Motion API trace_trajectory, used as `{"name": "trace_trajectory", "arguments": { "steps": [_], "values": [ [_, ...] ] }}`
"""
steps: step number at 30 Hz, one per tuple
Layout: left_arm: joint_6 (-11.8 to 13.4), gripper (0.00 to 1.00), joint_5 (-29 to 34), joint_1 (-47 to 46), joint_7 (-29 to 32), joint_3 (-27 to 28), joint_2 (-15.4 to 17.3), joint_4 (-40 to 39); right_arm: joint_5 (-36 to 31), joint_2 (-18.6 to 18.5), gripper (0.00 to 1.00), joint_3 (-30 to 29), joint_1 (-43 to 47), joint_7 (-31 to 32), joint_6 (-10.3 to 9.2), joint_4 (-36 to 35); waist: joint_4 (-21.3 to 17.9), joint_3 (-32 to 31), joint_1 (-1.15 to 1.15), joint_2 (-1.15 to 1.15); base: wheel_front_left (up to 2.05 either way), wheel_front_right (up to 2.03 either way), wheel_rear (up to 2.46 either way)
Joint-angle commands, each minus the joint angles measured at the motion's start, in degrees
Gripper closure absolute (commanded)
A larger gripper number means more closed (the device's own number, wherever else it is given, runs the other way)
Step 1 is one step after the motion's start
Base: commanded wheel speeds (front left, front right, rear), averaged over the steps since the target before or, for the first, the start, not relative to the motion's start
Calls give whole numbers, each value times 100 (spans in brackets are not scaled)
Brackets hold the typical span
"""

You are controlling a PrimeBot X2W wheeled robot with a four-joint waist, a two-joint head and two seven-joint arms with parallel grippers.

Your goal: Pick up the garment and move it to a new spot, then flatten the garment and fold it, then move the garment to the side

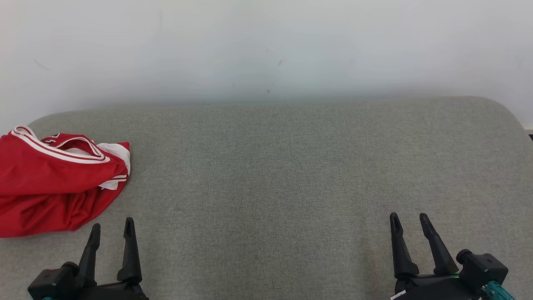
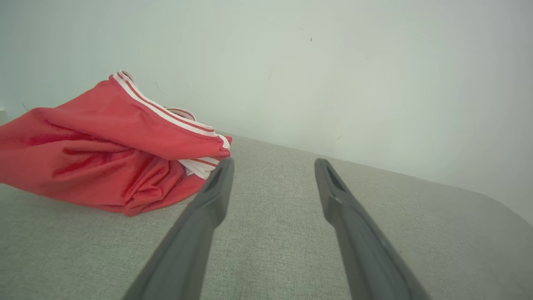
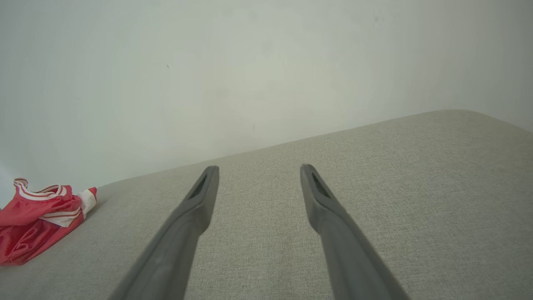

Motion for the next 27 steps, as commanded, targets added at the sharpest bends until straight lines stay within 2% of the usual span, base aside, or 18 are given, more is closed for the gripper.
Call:
{"name": "trace_trajectory", "arguments": {
  "steps": [1,15,27],
  "values": [
    [-26,0,124,23,-58,17,31,-18,-135,-9,0,14,35,-60,-11,-69,1,-4,0,0,0,0,0],
    [-183,0,542,90,-217,7,53,48,-672,-9,0,61,144,-221,-12,-150,21,-84,0,0,0,0,0],
    [-155,0,752,101,-188,68,103,246,-974,-10,0,-21,224,-218,-13,-140,54,-159,0,0,0,0,0]
  ]
}}
